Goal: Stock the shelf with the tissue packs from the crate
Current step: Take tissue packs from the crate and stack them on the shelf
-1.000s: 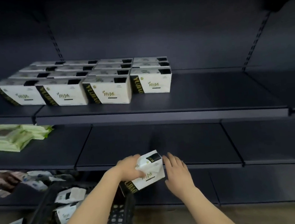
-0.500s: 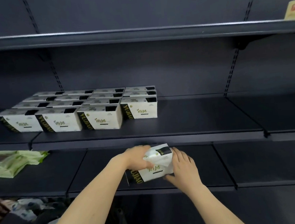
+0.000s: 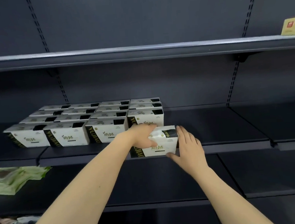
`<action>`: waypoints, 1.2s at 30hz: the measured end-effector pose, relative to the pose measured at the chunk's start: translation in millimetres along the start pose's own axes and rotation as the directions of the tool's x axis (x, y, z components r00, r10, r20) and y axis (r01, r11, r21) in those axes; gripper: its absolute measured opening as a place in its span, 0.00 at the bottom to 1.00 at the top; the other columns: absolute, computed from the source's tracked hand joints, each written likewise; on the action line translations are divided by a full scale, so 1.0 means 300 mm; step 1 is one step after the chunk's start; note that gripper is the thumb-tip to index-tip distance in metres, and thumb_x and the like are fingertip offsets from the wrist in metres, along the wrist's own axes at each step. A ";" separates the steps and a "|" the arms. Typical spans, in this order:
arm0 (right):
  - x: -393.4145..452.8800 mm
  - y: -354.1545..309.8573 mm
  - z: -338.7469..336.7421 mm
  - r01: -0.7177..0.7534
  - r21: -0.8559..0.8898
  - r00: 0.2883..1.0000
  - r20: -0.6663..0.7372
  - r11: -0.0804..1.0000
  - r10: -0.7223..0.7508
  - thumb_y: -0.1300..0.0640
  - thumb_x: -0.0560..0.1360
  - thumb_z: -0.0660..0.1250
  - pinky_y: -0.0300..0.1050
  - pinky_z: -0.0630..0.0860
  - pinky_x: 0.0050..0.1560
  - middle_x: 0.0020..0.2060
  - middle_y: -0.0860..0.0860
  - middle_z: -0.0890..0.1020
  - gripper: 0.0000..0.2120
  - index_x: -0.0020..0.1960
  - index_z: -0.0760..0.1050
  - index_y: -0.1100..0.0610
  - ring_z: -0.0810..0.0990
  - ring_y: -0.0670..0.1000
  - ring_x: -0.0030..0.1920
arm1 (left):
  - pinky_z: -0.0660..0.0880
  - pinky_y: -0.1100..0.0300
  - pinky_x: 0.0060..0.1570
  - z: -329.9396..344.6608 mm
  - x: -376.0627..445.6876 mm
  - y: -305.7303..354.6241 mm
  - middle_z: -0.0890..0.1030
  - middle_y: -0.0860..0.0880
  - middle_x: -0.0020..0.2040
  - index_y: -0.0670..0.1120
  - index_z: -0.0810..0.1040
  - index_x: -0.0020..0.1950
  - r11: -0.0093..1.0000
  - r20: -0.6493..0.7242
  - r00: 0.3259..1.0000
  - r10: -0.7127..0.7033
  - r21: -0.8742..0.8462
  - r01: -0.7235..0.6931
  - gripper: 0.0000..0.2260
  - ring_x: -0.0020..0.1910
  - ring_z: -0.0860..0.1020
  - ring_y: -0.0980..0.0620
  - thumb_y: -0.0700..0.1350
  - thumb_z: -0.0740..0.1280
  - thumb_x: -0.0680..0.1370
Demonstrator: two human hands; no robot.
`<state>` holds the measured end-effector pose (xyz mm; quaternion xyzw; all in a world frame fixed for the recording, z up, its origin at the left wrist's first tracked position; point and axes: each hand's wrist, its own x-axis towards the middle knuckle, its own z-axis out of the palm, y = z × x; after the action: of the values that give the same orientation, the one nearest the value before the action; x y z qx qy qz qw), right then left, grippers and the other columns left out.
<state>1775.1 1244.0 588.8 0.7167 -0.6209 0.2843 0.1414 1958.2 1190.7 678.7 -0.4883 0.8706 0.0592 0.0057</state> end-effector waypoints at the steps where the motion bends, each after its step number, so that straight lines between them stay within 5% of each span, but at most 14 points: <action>1: 0.014 -0.004 0.003 -0.011 0.006 0.999 -0.030 1.000 0.011 0.43 0.59 0.78 0.54 0.75 0.56 0.67 0.57 0.72 0.50 0.72 0.62 0.62 0.75 0.58 0.61 | 0.68 0.55 0.62 -0.001 0.012 -0.008 0.69 0.48 0.70 0.49 0.59 0.76 1.000 -0.003 1.000 -0.005 0.003 0.005 0.32 0.66 0.69 0.47 0.55 0.67 0.75; 8: 0.091 -0.028 0.052 0.104 -0.033 0.992 -0.063 0.994 -0.106 0.47 0.54 0.81 0.54 0.77 0.52 0.64 0.55 0.74 0.46 0.66 0.66 0.55 0.77 0.58 0.58 | 0.62 0.52 0.70 0.027 0.088 -0.051 0.59 0.49 0.76 0.50 0.52 0.78 1.000 0.028 1.000 -0.006 -0.013 0.006 0.35 0.73 0.61 0.48 0.55 0.65 0.76; 12: 0.134 -0.030 0.097 0.106 -0.015 0.992 -0.063 0.994 -0.107 0.48 0.51 0.83 0.53 0.77 0.52 0.61 0.55 0.76 0.43 0.62 0.69 0.56 0.78 0.58 0.57 | 0.50 0.51 0.74 0.028 0.110 -0.075 0.48 0.48 0.78 0.49 0.44 0.78 0.999 0.059 0.998 0.000 0.051 -0.003 0.35 0.77 0.48 0.49 0.57 0.61 0.79; 17: 0.168 -0.041 0.133 0.113 0.057 0.992 -0.062 0.992 -0.109 0.53 0.52 0.83 0.54 0.78 0.53 0.60 0.56 0.76 0.42 0.62 0.71 0.58 0.76 0.60 0.59 | 0.45 0.55 0.73 0.076 0.082 -0.067 0.50 0.47 0.78 0.45 0.42 0.78 0.962 -0.222 0.969 0.109 0.269 -0.046 0.34 0.76 0.49 0.48 0.52 0.59 0.80; 22: 0.195 -0.036 0.166 0.126 0.090 0.992 -0.044 0.988 -0.122 0.56 0.51 0.83 0.58 0.77 0.54 0.59 0.59 0.77 0.42 0.62 0.71 0.62 0.76 0.63 0.60 | 0.41 0.55 0.73 0.161 0.077 -0.077 0.47 0.47 0.78 0.45 0.42 0.78 0.965 -0.358 0.930 0.079 0.262 0.019 0.36 0.77 0.46 0.49 0.52 0.62 0.79; 26: 0.218 -0.032 0.183 0.124 0.078 0.992 -0.039 0.989 -0.121 0.56 0.51 0.84 0.57 0.76 0.56 0.59 0.60 0.77 0.43 0.63 0.72 0.63 0.76 0.64 0.59 | 0.42 0.54 0.73 0.162 0.079 -0.103 0.49 0.47 0.78 0.44 0.44 0.78 0.966 -0.381 0.924 0.016 0.245 0.084 0.37 0.76 0.49 0.48 0.53 0.63 0.78; 31: 0.252 -0.044 0.204 0.133 0.070 0.990 -0.060 0.989 -0.129 0.56 0.50 0.84 0.58 0.75 0.57 0.59 0.61 0.77 0.43 0.62 0.73 0.64 0.77 0.64 0.59 | 0.68 0.46 0.64 0.165 0.101 -0.146 0.75 0.41 0.66 0.39 0.70 0.69 0.960 -0.385 0.923 0.017 0.264 0.093 0.43 0.64 0.74 0.41 0.52 0.81 0.59; 36: 0.287 -0.056 0.236 0.139 0.061 0.988 -0.074 0.988 -0.134 0.55 0.49 0.84 0.57 0.75 0.57 0.58 0.60 0.78 0.44 0.62 0.73 0.64 0.77 0.63 0.59 | 0.44 0.51 0.73 0.167 0.135 -0.182 0.54 0.45 0.77 0.42 0.50 0.78 0.965 -0.401 0.916 0.008 0.242 0.097 0.36 0.76 0.52 0.45 0.49 0.67 0.77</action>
<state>1813.7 1138.2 585.1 0.7515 -0.5554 0.3188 0.1584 1981.0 1133.5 621.0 -0.5052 0.8423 -0.1548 -0.1069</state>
